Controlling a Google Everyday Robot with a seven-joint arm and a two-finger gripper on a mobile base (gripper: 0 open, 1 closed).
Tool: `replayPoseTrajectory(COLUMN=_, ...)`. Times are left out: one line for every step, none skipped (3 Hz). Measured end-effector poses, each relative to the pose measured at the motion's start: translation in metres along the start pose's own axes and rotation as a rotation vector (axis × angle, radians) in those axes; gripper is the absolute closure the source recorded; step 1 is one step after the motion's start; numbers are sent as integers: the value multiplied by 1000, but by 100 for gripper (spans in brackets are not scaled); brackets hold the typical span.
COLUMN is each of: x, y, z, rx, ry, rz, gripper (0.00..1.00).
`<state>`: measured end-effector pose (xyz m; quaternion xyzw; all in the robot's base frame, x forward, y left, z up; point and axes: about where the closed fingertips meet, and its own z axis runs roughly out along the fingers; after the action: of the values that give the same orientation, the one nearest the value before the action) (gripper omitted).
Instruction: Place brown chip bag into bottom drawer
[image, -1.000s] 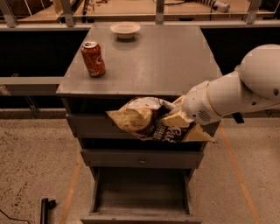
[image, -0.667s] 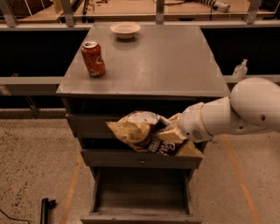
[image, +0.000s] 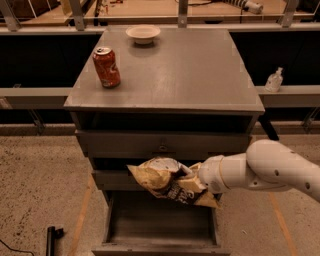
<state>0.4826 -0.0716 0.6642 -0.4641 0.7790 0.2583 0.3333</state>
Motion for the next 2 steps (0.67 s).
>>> replayPoseTrajectory(x=54, y=-4, z=39, rx=-24, ry=38, rz=61, gripper=100)
replayPoseTrajectory(x=54, y=-4, z=39, rx=-24, ry=38, rz=62, gripper=100)
